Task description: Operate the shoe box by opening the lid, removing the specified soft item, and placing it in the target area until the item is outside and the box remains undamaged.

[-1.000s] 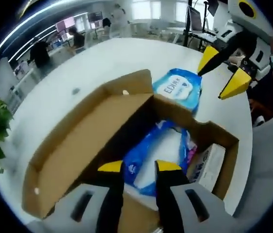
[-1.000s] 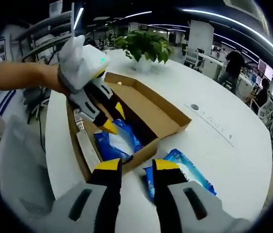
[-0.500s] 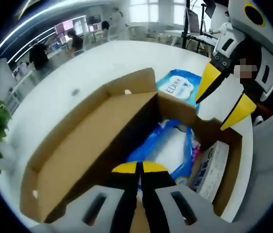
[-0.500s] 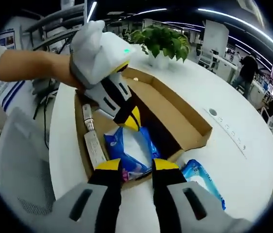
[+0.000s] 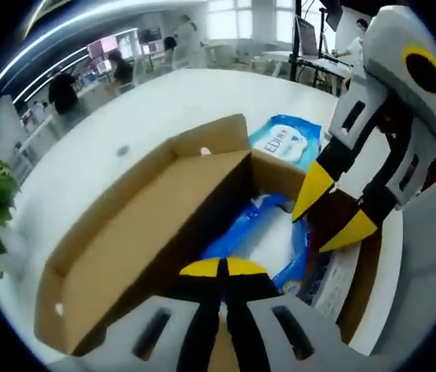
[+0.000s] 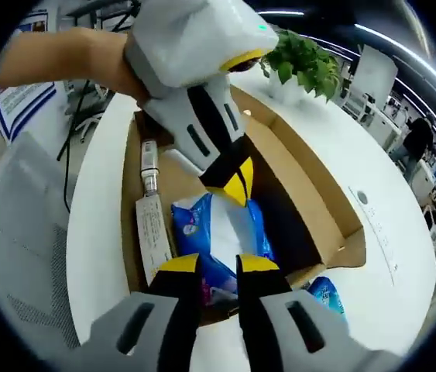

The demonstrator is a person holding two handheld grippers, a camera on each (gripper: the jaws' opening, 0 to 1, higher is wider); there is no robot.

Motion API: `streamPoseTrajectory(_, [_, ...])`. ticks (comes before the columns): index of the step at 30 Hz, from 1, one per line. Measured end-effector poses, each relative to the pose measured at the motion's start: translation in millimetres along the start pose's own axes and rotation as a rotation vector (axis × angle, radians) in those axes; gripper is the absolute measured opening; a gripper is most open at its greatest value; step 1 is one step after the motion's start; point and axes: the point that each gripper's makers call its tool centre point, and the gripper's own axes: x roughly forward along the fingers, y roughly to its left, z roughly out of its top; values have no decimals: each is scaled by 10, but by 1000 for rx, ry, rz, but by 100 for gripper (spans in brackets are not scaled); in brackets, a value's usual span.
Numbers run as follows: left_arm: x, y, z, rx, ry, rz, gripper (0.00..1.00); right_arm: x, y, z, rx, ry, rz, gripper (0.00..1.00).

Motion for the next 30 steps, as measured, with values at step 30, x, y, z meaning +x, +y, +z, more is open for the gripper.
streamPoseTrajectory(30, [-285, 35, 175, -29, -61, 43, 0, -114, -1, 203, -67, -53, -14, 0])
